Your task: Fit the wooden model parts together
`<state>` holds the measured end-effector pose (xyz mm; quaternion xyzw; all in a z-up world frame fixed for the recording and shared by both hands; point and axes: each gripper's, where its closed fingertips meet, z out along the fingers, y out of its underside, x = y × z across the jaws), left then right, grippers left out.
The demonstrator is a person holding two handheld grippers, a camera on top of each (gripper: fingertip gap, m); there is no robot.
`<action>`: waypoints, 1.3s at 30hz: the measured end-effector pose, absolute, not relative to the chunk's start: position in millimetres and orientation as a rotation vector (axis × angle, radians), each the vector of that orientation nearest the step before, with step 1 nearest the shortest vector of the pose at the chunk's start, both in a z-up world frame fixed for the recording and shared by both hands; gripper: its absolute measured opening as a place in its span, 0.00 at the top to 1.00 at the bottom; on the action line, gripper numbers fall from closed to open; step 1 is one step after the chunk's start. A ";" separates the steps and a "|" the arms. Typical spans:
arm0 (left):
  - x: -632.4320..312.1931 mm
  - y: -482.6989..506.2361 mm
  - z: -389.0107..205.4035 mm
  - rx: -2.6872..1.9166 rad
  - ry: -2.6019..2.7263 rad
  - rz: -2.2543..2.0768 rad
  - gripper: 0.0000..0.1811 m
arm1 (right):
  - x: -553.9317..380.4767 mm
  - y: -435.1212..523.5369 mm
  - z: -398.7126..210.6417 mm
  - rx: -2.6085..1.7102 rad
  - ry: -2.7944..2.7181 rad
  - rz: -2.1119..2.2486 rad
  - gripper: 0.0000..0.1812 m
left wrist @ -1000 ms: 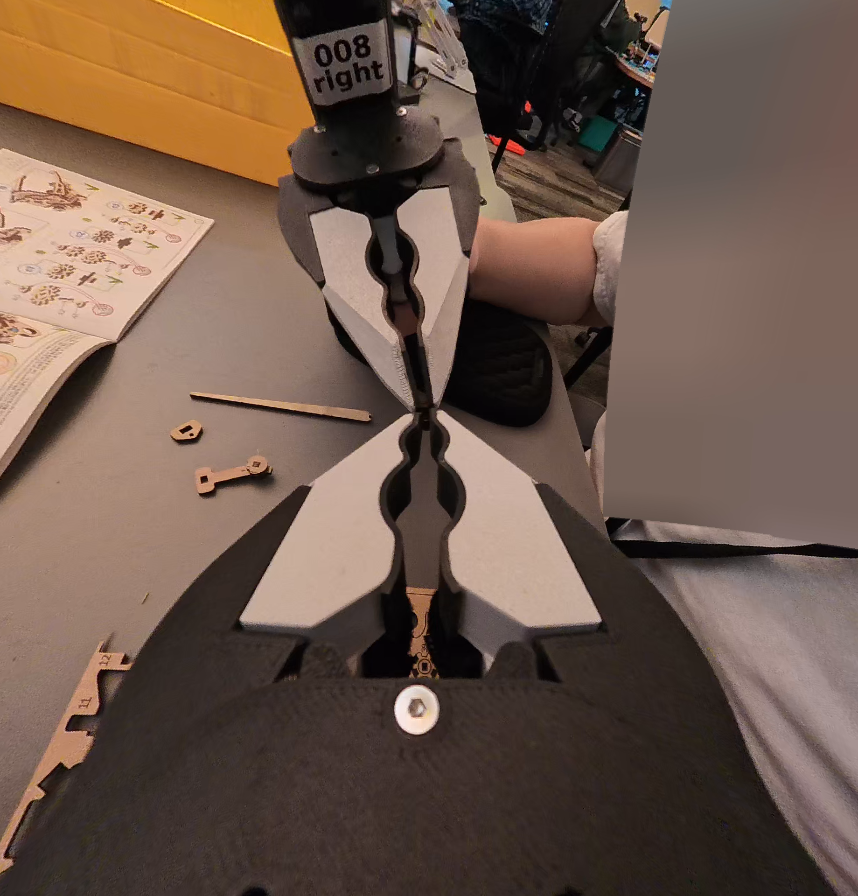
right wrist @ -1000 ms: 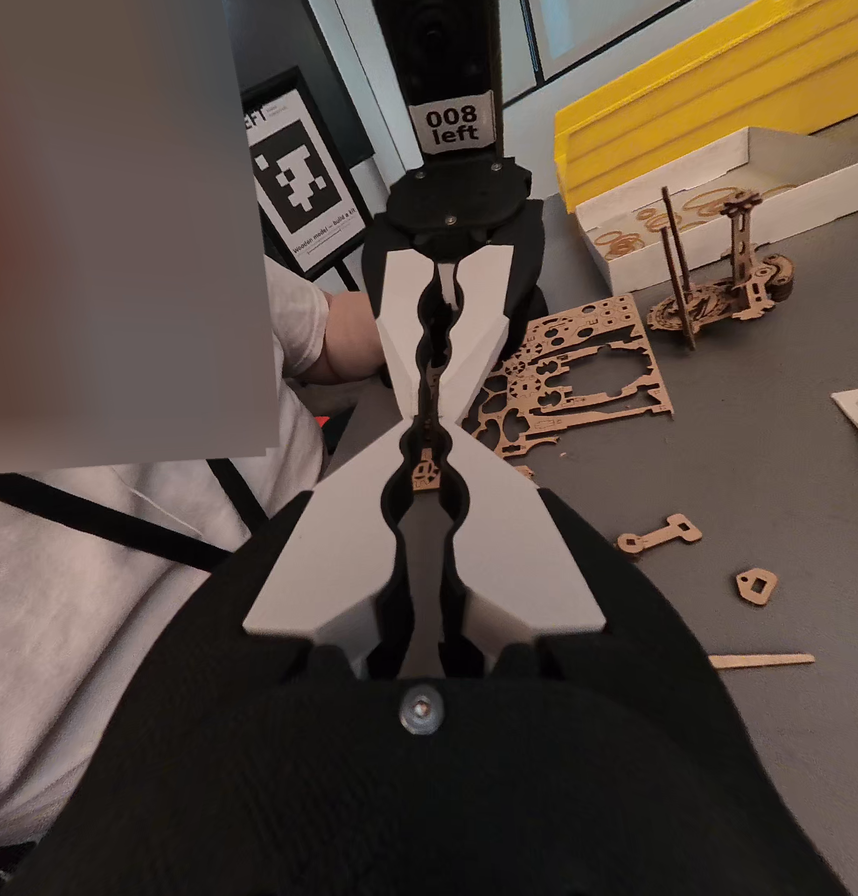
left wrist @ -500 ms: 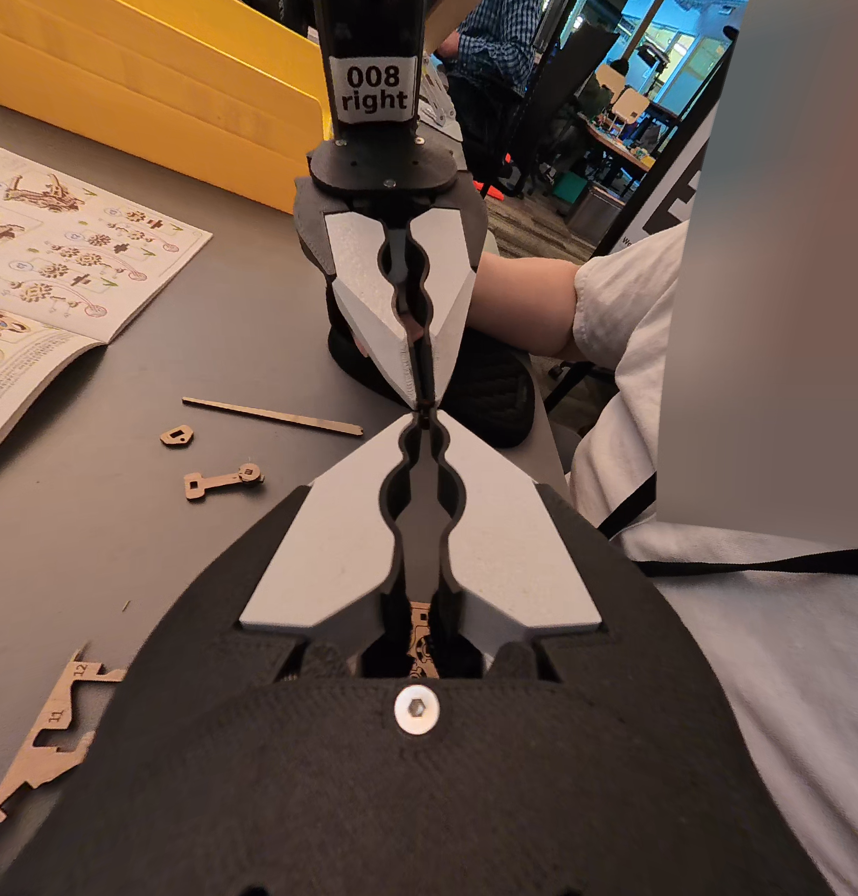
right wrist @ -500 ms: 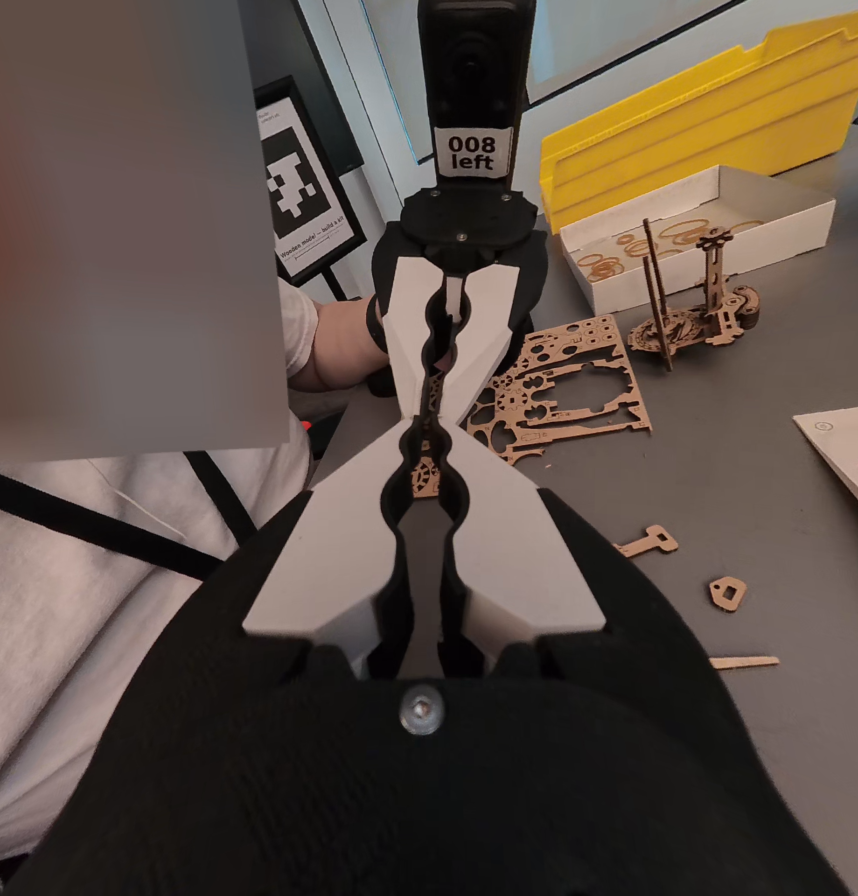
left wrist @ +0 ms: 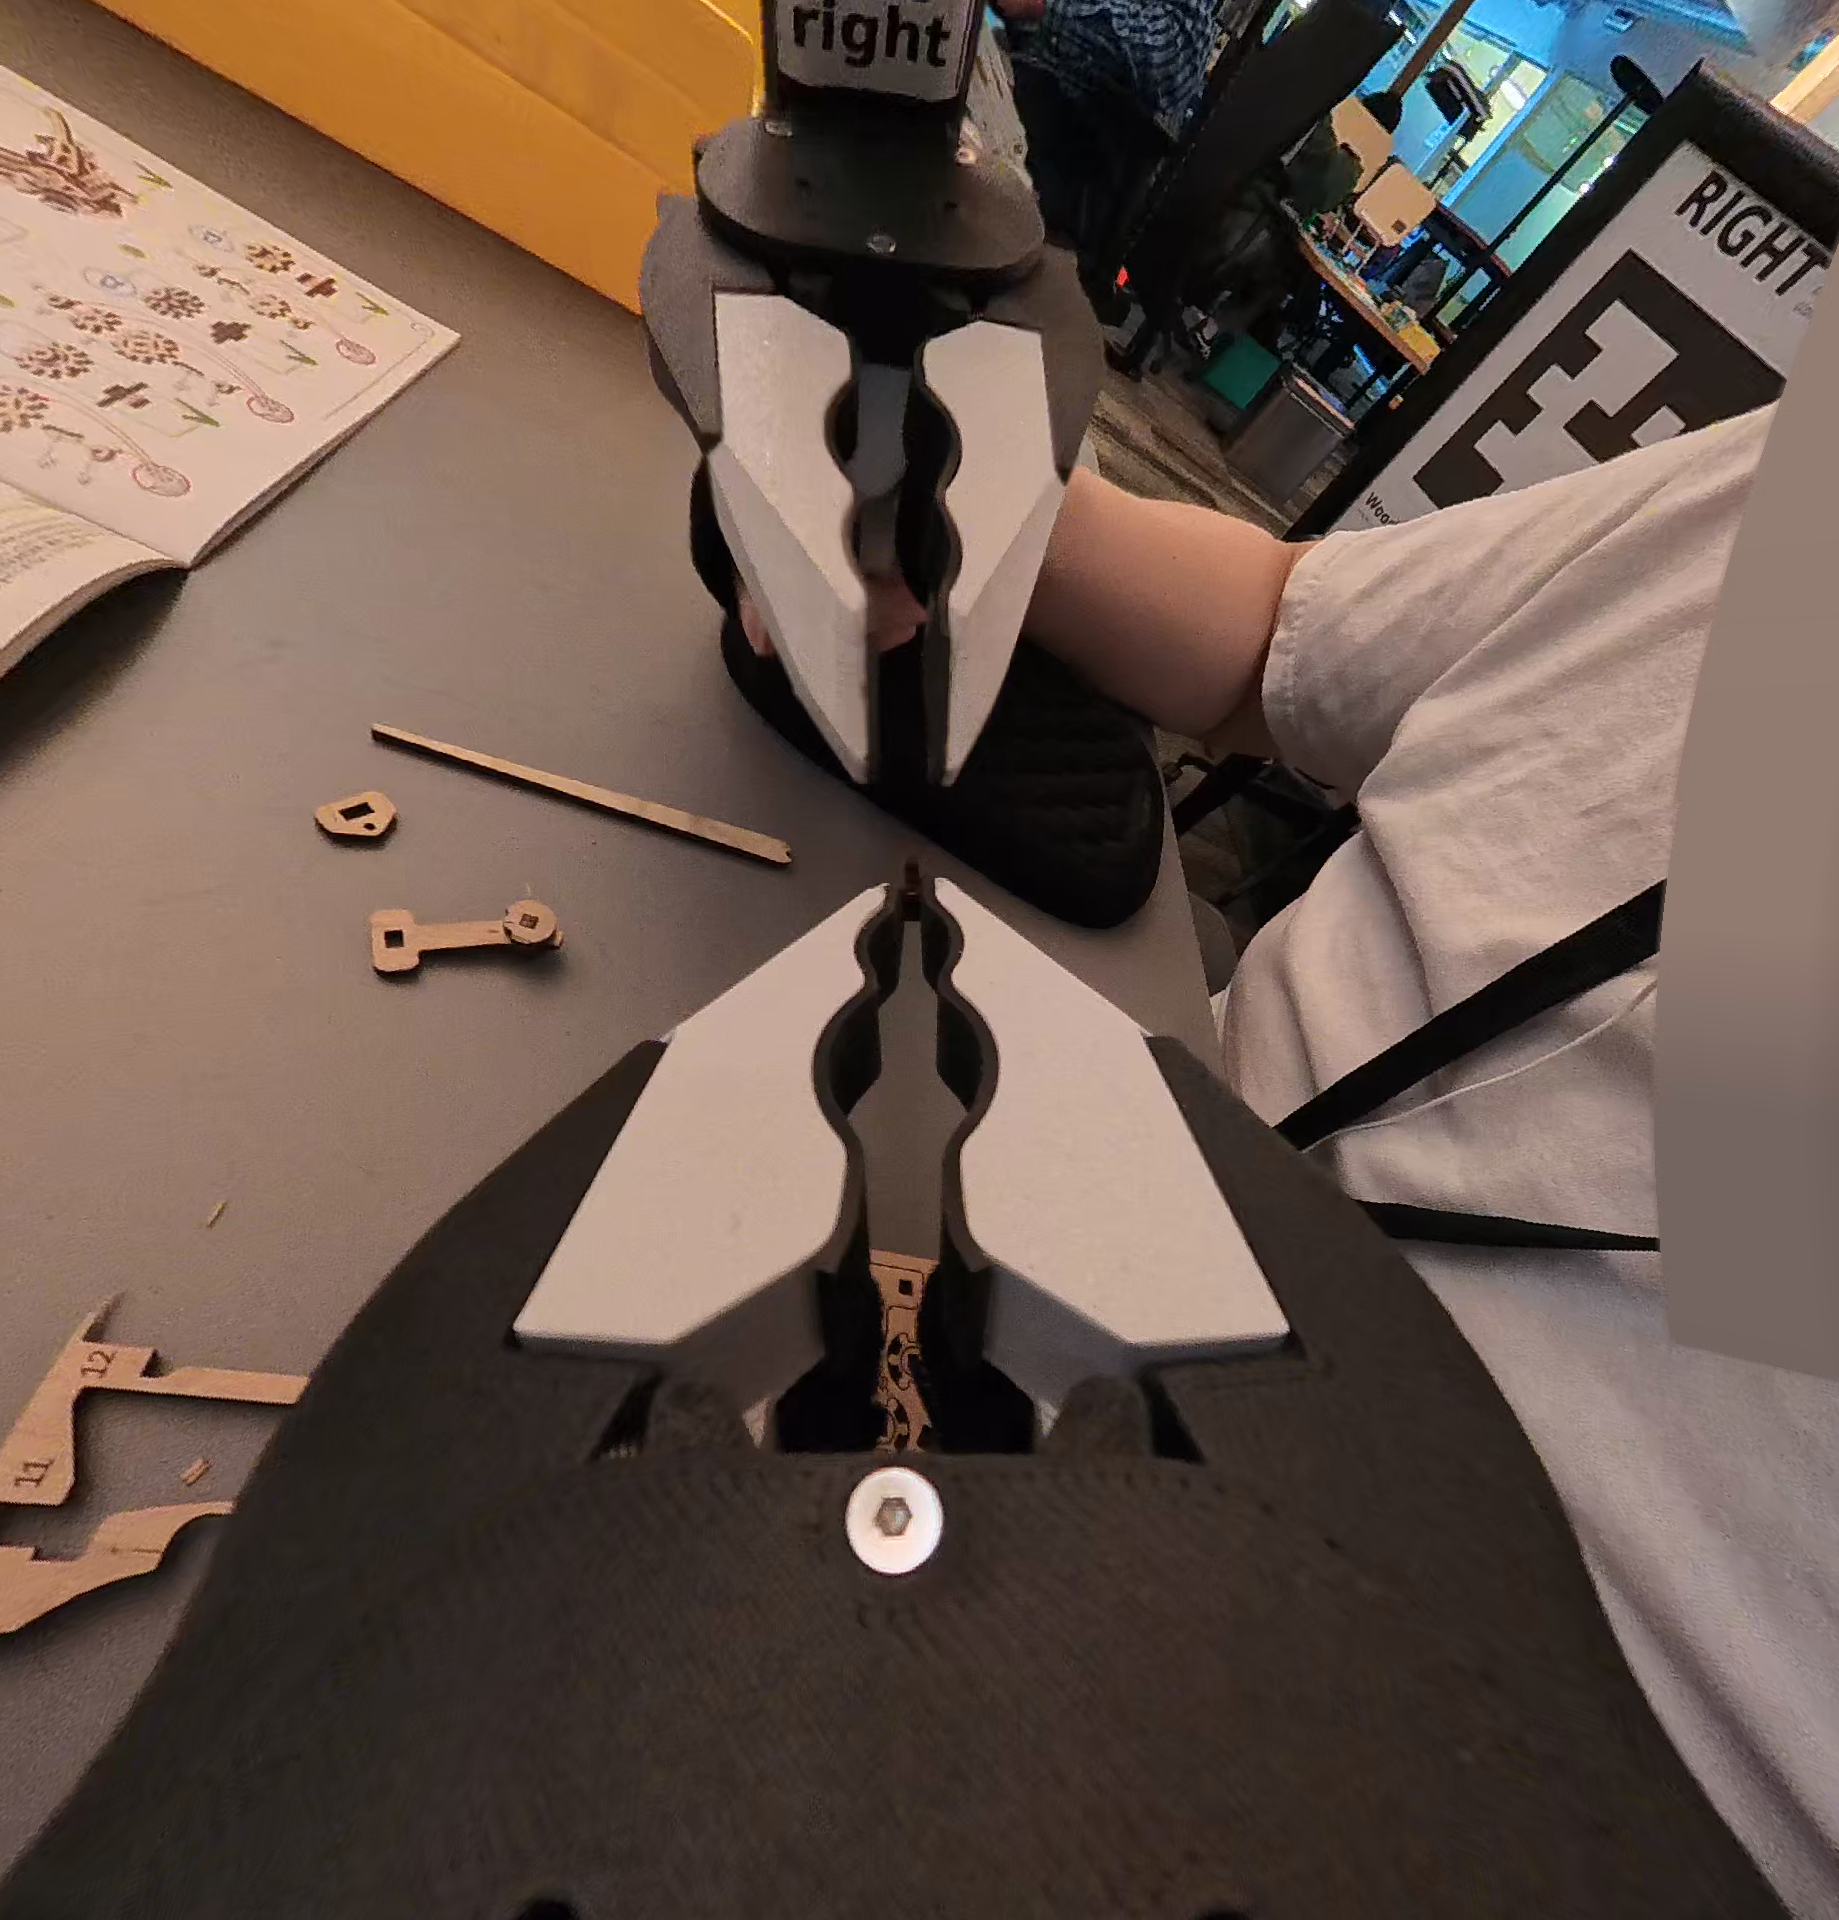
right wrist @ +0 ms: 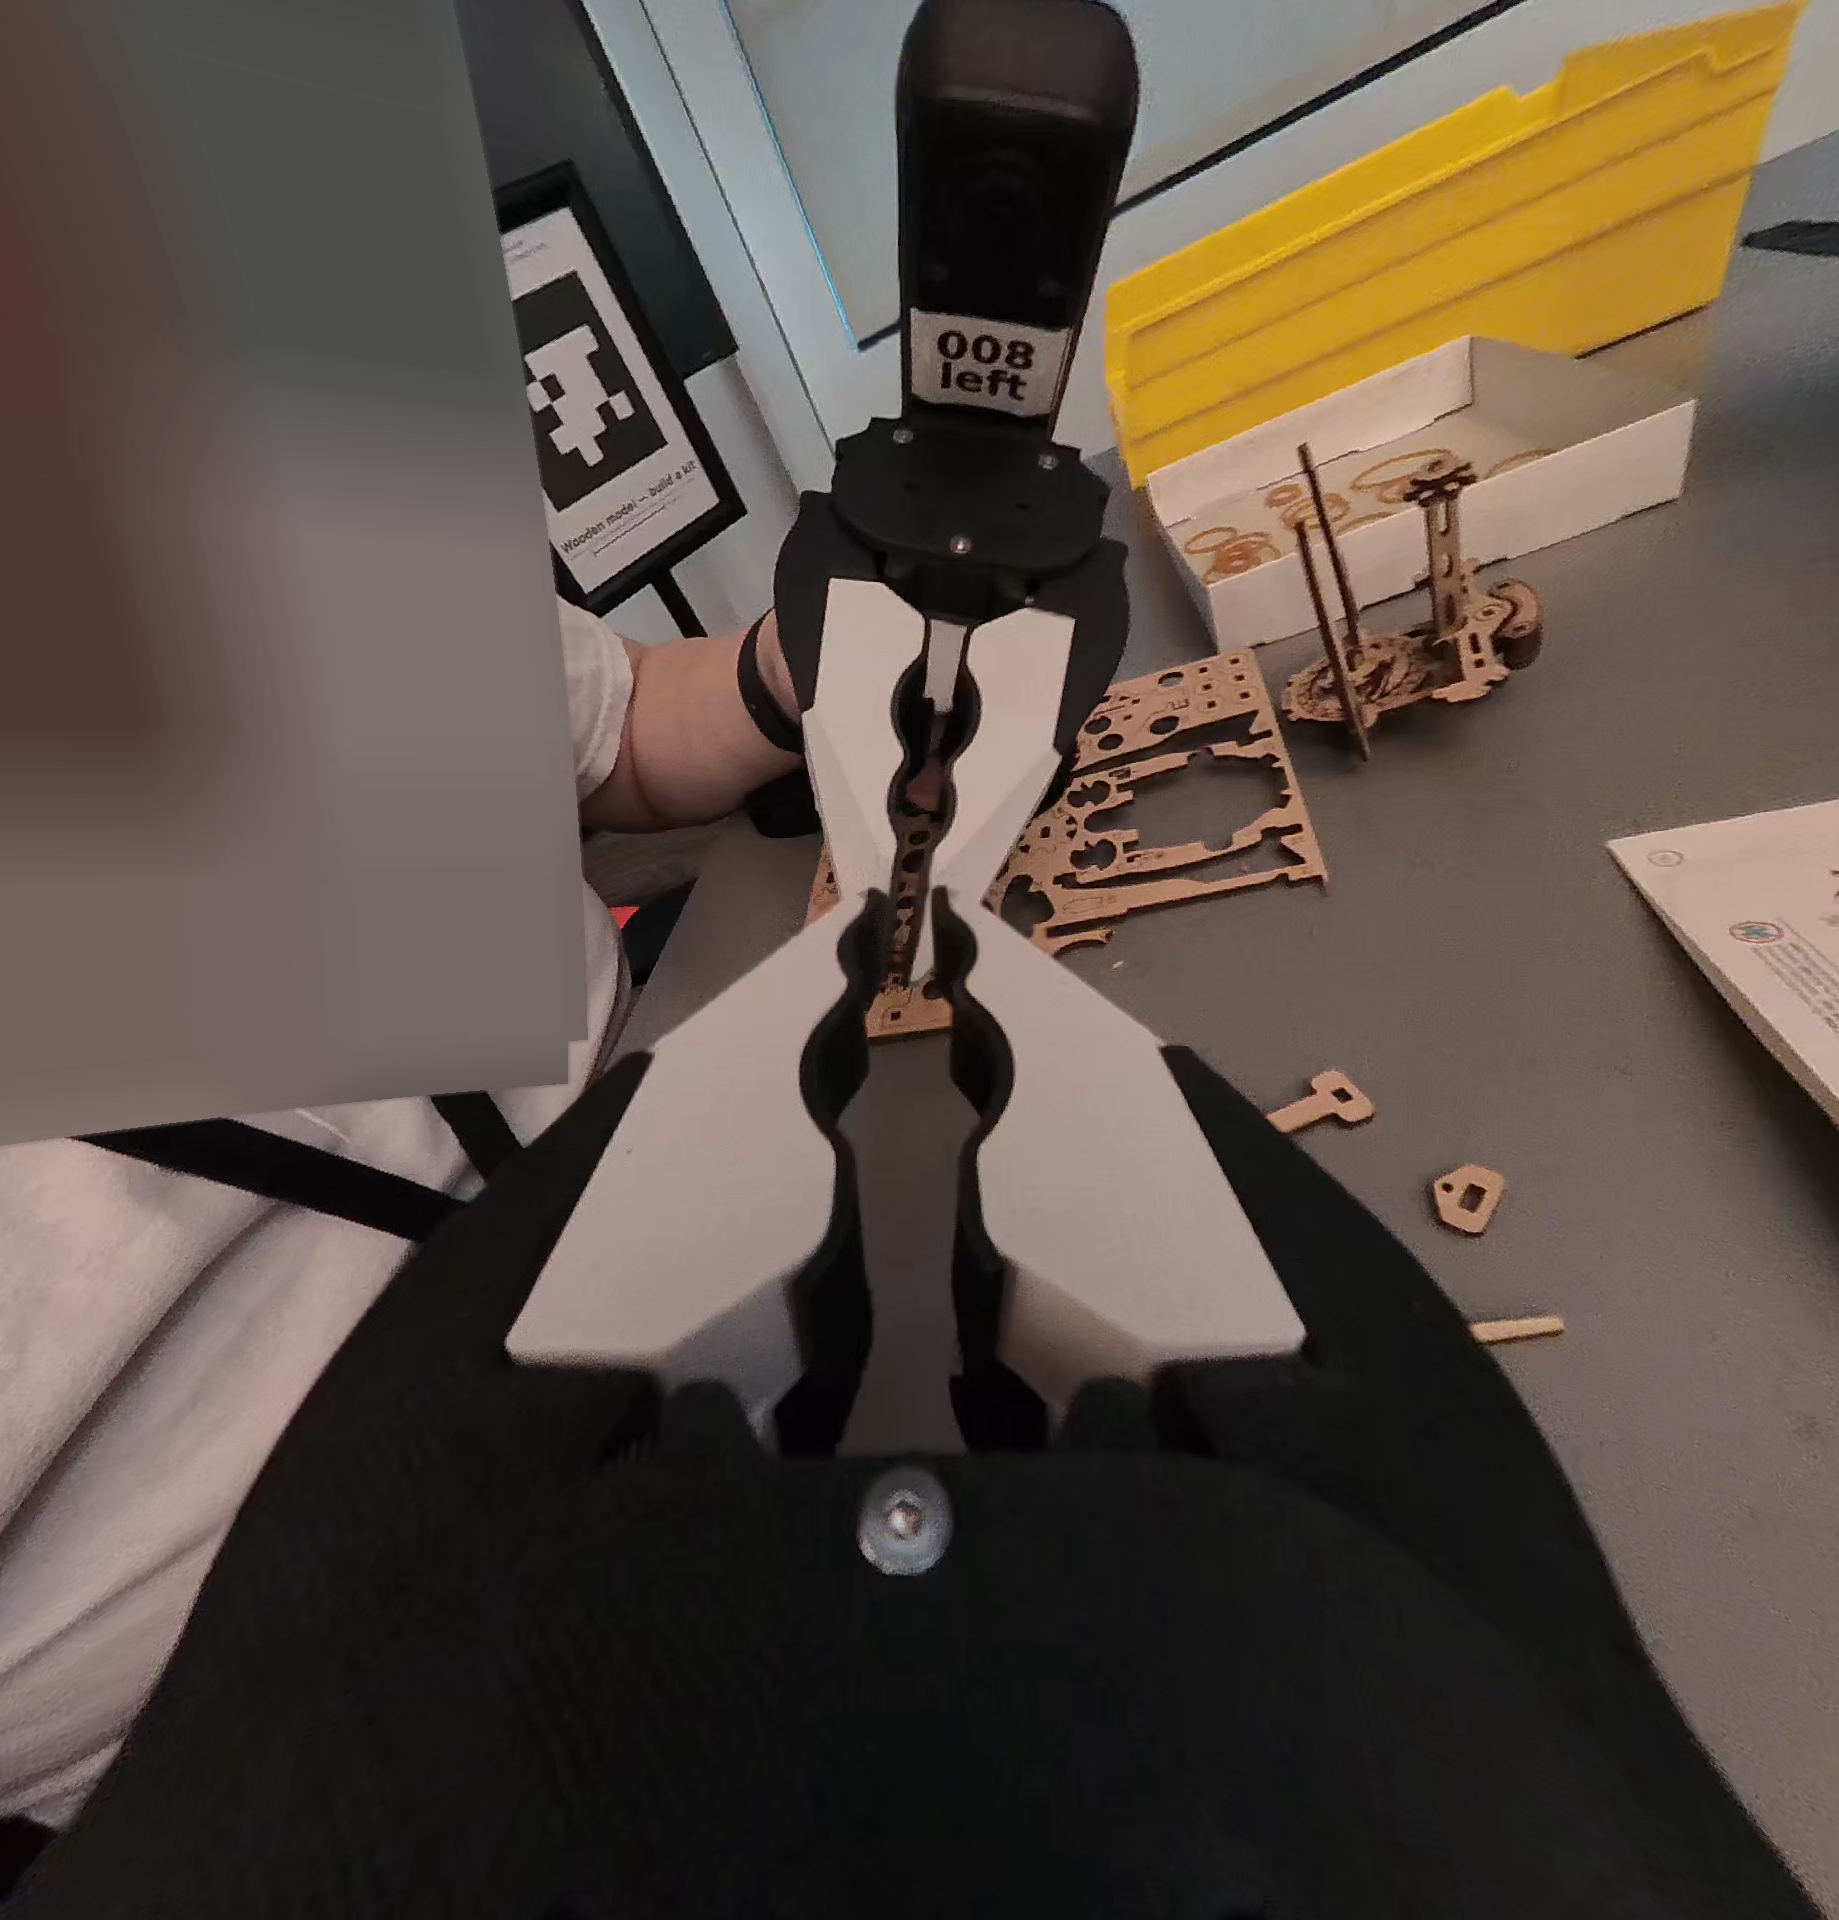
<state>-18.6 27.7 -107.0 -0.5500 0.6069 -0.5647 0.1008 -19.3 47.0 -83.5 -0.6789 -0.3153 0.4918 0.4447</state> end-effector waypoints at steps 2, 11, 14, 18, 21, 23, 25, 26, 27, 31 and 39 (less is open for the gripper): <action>-18.2 28.1 -106.2 -1.617 1.789 -1.660 1.00 | -22.2 44.3 -87.7 -1.704 -0.814 1.211 0.97; -17.4 29.8 -105.9 -1.591 1.796 -1.614 1.00 | -27.4 45.2 -98.4 -1.788 -0.812 1.202 0.97; -17.1 30.1 -107.2 -1.571 1.809 -1.579 1.00 | -28.4 42.8 -98.4 -1.789 -0.834 1.193 1.00; -16.7 29.5 -102.7 -1.569 1.784 -1.628 0.99 | -27.2 42.5 -93.9 -1.776 -0.830 1.178 1.00; -17.7 29.6 -100.8 -1.576 1.777 -1.661 0.96 | -25.5 42.5 -89.9 -1.759 -0.815 1.194 1.00; -18.1 29.5 -99.8 -1.567 1.779 -1.658 0.96 | -24.5 43.9 -89.9 -1.760 -0.810 1.175 1.00; -18.5 29.1 -101.1 -1.562 1.792 -1.634 0.98 | -25.9 42.6 -89.5 -1.754 -0.819 1.170 1.00; -18.8 29.2 -102.5 -1.558 1.800 -1.615 1.00 | -26.9 42.5 -89.5 -1.753 -0.820 1.165 1.00; -19.1 29.2 -103.8 -1.558 1.809 -1.599 1.00 | -27.1 42.6 -90.8 -1.761 -0.822 1.155 1.00; -18.5 29.8 -105.0 -1.564 1.806 -1.593 1.00 | -26.5 43.4 -91.5 -1.763 -0.813 1.152 1.00; -17.9 28.9 -106.4 -1.549 1.815 -1.578 1.00 | -25.8 44.5 -87.0 -1.736 -0.764 1.216 1.00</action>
